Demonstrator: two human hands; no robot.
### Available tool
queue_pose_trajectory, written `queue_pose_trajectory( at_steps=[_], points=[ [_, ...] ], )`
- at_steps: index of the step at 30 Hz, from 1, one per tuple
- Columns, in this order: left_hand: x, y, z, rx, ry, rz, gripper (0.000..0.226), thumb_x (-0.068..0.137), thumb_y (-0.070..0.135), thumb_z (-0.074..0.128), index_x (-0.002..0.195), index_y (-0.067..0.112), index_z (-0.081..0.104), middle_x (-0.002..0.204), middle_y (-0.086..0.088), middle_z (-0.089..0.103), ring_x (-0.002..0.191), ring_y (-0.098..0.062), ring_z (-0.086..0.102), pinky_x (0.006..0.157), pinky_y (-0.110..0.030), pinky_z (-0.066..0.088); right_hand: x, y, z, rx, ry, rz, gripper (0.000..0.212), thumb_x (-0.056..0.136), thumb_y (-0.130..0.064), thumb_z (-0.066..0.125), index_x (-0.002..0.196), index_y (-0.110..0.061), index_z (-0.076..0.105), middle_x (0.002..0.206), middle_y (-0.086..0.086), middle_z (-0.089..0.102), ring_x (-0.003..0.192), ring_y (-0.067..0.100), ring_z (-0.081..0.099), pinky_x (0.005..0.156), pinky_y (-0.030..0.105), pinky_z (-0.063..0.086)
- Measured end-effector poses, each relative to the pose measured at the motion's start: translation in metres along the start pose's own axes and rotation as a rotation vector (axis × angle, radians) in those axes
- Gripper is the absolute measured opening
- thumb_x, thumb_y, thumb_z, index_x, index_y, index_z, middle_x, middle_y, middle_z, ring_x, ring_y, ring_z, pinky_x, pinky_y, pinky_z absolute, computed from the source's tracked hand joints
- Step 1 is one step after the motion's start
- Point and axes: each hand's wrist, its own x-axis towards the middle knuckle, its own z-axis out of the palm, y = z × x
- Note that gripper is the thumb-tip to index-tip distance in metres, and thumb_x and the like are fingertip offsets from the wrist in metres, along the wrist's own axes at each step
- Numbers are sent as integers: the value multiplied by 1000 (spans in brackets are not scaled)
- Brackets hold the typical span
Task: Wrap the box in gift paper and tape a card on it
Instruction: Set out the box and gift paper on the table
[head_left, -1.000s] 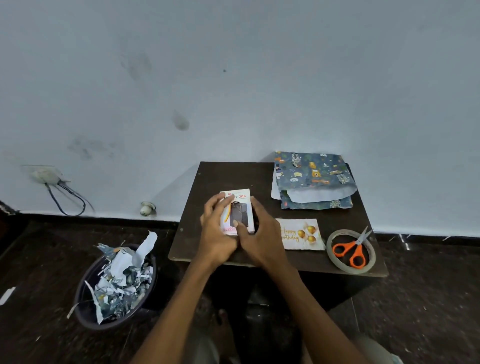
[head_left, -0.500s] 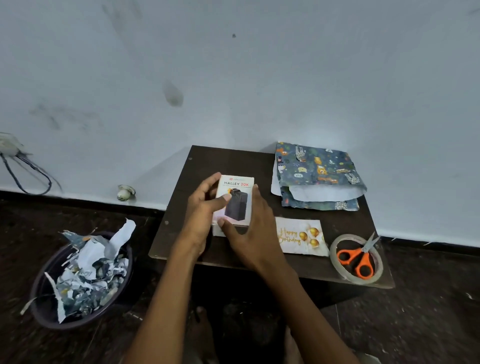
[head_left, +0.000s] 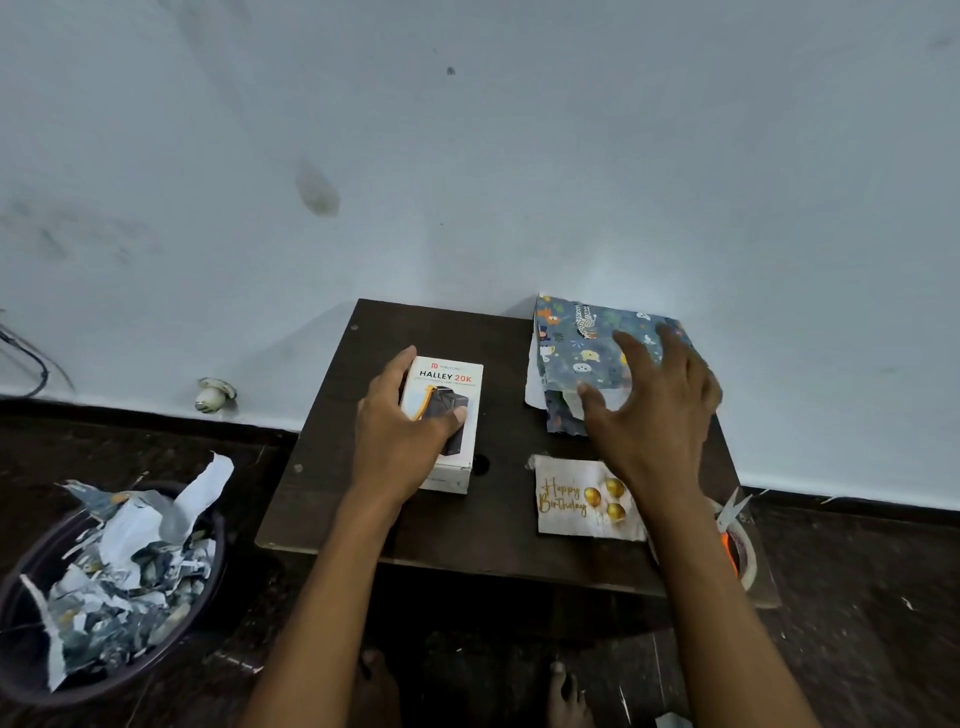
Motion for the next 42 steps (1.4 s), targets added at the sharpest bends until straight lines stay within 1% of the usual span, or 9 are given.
queue_pose_trajectory(
  at_steps=[3,9,14,17,21,26,31,37,42],
  points=[
    [-4,7,7,19,16,-7,90,62,40,77,145,44,44,137,12,55,129,-19,51,104,-48,50,-2,12,11,-79,-164,79,61,85,-60,53,137,-30,60,157,14,37,148,32,26,117,56,13],
    [-8,9,12,58,33,1,87,76,28,83,151,39,39,143,10,50,133,-19,47,108,-49,46,-10,19,29,-138,-365,95,58,93,-65,53,142,-33,55,156,6,42,150,28,26,118,62,11],
    [-8,11,12,74,41,5,86,80,23,83,152,36,40,143,9,50,134,-18,47,110,-48,45,2,21,13,60,-86,154,31,90,-36,53,99,-16,76,109,8,71,110,33,60,101,45,32],
    [-8,13,13,74,45,13,86,80,22,84,152,35,40,146,9,49,136,-17,45,112,-47,43,11,28,8,-69,0,269,49,80,-28,70,126,-11,64,136,19,52,129,41,42,106,49,28],
    [-9,16,16,78,44,21,84,81,22,83,153,34,40,148,8,47,137,-16,43,114,-46,40,18,32,14,-38,-179,405,88,77,-41,77,149,-11,36,141,23,42,134,45,36,111,54,25],
    [-10,20,21,76,45,23,83,82,23,83,153,31,40,147,7,47,138,-15,42,115,-43,38,19,32,22,49,-134,461,99,67,-42,88,143,-7,34,139,24,47,130,45,42,108,55,35],
    [-10,19,24,79,42,22,83,82,25,83,153,33,40,146,6,49,136,-15,44,115,-44,39,25,42,11,416,-30,605,73,70,-10,88,130,-3,48,124,15,61,115,32,59,84,33,47],
    [-9,20,23,75,37,25,81,83,27,82,152,33,41,144,6,51,134,-15,47,114,-45,41,31,36,-6,684,197,581,39,76,-8,84,113,-8,70,98,-1,72,78,0,65,57,7,48],
    [-11,22,23,46,29,16,78,83,29,82,151,31,43,142,6,52,132,-14,49,113,-43,42,38,11,-28,828,400,481,36,77,-7,85,109,-5,70,95,-5,71,76,-3,67,71,19,57]
  ],
)
